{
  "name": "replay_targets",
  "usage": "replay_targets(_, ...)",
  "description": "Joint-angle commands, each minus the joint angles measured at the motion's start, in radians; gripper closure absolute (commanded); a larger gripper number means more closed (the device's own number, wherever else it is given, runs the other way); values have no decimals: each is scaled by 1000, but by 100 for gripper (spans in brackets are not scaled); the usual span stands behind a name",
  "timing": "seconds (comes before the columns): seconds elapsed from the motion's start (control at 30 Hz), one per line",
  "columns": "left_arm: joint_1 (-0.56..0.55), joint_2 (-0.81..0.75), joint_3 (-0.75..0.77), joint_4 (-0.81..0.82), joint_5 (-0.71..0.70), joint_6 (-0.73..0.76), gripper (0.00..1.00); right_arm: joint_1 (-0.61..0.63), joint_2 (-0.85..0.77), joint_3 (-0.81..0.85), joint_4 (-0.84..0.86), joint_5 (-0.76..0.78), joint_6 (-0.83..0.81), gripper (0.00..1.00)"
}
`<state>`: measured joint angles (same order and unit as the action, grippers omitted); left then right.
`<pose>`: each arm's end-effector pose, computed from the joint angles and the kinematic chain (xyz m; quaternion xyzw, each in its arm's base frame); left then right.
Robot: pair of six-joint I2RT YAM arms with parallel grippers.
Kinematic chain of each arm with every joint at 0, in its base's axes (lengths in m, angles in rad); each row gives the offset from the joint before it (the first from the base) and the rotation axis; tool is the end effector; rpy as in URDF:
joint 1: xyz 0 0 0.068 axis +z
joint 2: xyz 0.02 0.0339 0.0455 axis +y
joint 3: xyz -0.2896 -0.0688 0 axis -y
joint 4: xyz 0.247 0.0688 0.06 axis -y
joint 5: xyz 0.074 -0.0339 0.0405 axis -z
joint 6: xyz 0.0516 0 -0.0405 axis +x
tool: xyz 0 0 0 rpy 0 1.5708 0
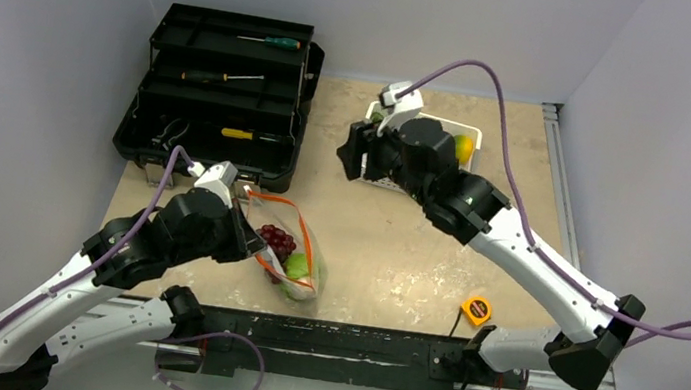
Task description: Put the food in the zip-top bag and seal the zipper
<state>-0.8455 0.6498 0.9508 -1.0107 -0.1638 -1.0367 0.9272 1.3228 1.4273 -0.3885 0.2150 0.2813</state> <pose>0.0741 -0.0710 0.3379 -0.1204 0.8983 -0.2924 0.3050 0.1935 0.2396 0.4448 -0.1914 0.7748 0.2682 0.5396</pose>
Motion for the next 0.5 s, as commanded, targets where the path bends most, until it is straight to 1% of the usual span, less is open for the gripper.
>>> replay_targets(0.0, -3, -4, 0, 47, 0, -4, 100, -167, 40, 4, 30, 101, -20, 38)
replay_targets(0.1, -3, -7, -1, 45, 0, -3, 100, -269, 119, 30, -1, 133, -18, 36)
replay_targets(0.2, -3, -9, -1, 43, 0, -2, 100, -330, 211, 70, -18, 164, -39, 30)
replay_targets(0.33, -3, -9, -2, 44, 2, -2, 100, -365, 417, 208, -134, 259, -72, 30)
replay_targets(0.47, -4, -11, -3, 44, 7, -2, 100, -372, 548, 271, -161, 334, -117, 30)
